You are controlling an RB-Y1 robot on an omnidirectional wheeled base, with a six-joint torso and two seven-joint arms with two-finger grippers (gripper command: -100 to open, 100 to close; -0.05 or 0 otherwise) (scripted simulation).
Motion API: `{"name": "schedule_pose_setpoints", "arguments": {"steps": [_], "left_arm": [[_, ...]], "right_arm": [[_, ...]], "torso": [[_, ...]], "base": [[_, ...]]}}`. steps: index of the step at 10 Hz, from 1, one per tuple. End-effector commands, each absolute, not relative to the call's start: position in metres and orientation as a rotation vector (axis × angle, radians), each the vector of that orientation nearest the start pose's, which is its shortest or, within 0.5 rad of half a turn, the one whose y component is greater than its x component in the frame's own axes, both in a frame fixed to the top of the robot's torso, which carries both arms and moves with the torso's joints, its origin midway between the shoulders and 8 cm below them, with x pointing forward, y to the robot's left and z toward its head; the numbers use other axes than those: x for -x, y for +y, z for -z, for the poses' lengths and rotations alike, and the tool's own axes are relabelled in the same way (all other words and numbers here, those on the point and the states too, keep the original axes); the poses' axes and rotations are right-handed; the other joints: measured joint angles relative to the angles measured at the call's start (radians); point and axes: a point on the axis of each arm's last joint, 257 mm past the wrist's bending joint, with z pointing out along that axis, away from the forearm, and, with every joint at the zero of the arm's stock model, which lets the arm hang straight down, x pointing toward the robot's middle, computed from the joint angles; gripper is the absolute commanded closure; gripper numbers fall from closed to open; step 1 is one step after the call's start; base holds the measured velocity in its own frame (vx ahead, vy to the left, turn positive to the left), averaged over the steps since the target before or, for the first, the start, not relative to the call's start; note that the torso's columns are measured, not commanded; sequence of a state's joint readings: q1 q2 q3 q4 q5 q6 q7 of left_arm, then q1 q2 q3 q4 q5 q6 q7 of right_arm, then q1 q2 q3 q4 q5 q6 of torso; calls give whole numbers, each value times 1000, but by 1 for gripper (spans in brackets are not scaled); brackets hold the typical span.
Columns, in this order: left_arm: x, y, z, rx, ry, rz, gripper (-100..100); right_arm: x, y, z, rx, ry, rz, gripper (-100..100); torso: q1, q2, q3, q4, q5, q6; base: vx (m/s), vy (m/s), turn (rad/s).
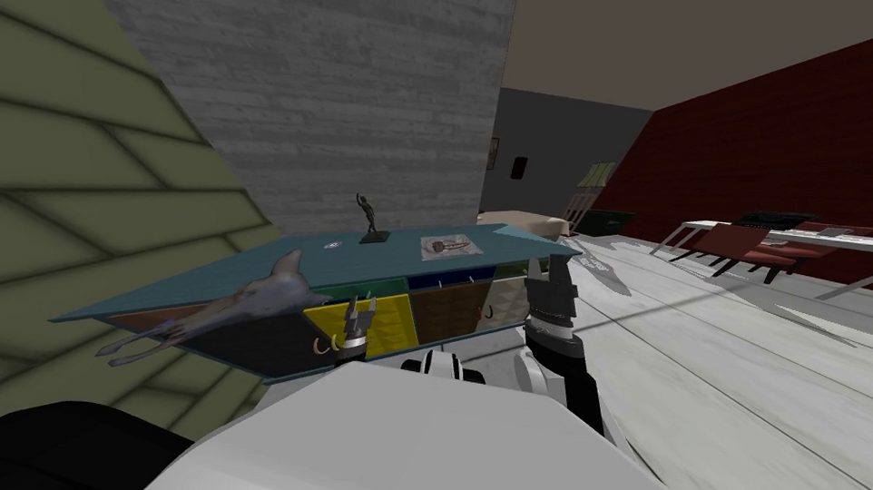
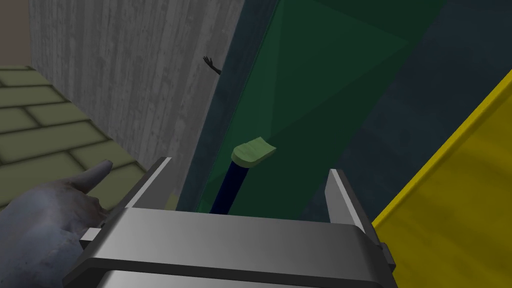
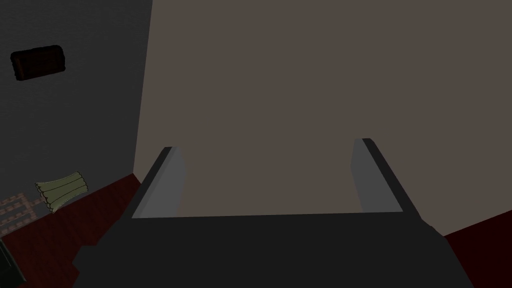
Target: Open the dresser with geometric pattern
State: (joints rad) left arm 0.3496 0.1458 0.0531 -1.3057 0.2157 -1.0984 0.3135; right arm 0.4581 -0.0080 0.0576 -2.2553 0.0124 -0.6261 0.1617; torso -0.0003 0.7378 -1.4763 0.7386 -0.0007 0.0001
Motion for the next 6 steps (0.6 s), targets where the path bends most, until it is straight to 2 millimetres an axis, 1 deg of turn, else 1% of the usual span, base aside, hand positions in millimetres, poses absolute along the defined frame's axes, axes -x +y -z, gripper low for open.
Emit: {"name": "schedule_pose_setpoints", "arguments": {"steps": [1, 3, 5, 6], "left_arm": [[-336, 361, 231, 1025, 561, 1478, 100], [-330, 358, 236, 1026, 560, 1477, 100], [-317, 353, 244, 1027, 557, 1475, 100], [-321, 354, 240, 1024, 560, 1478, 100]], "right_arm": [[-331, -251, -49, -485, 559, -1244, 0], [-331, -251, -49, -485, 559, -1244, 0], [-331, -251, -49, -485, 559, -1244, 0], [-331, -251, -49, -485, 559, -1244, 0]], "torso": [[0, 0, 0, 0, 0, 0], [1, 4, 2, 2, -1, -2], [3, 3, 2, 0, 2, -2], [5, 1, 2, -1, 3, -2]], "base": [[5, 15, -37], [8, 19, -10], [6, 21, -16], [0, 0, 0]]}}
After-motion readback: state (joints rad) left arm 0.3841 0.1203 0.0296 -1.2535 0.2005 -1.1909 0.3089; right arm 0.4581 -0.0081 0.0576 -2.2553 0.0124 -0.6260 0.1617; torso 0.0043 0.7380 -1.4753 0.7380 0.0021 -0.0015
